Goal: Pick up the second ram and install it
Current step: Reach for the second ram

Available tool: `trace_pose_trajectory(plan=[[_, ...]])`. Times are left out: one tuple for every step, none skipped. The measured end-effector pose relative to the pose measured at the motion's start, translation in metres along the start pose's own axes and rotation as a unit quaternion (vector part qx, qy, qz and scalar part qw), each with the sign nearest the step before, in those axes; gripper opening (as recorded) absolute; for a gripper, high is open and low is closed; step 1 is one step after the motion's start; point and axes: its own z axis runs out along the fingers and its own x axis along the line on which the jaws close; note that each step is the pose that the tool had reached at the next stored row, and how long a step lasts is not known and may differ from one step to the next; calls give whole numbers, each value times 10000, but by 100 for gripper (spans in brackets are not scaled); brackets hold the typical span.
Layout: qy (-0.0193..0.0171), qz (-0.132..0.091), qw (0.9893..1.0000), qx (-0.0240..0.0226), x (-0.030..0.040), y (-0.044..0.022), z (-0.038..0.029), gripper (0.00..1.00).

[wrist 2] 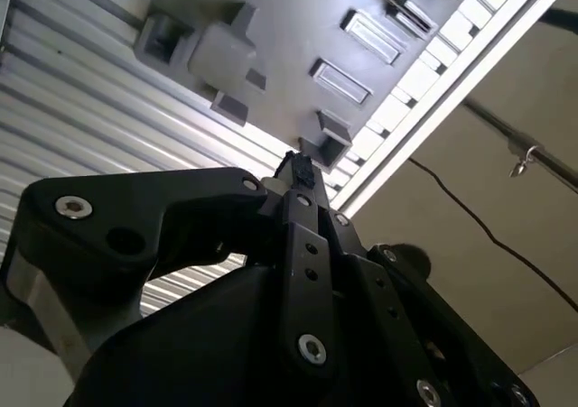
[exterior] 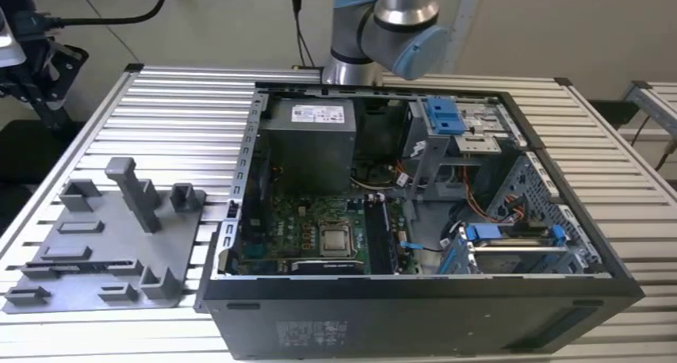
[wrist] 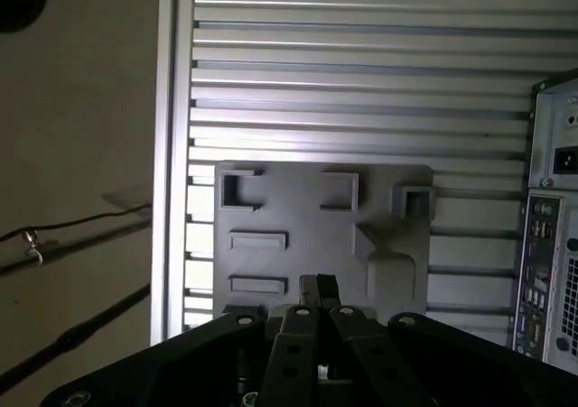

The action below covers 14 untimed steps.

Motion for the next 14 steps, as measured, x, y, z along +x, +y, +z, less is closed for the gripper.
trace_pose_trajectory(plan=[[0,0,10000,0,14,-19,5,11],[0,0,10000,0,29,-40,11,11],[0,0,10000,0,42,-61,16,11],[0,0,10000,0,54,-82,21,11],[0,0,10000,0,67,-100,27,11],[0,0,10000,0,77,-119,33,11],[0,0,10000,0,83,-143,39,11],[0,0,10000,0,86,-172,43,11],[0,0,10000,0,88,-201,47,11],[0,0,10000,0,88,-236,51,11],[-1,0,10000,0,89,-274,56,11],[0,0,10000,0,90,-309,59,11],[0,0,10000,0,90,-341,62,11],[0,0,10000,0,91,-374,64,11]])
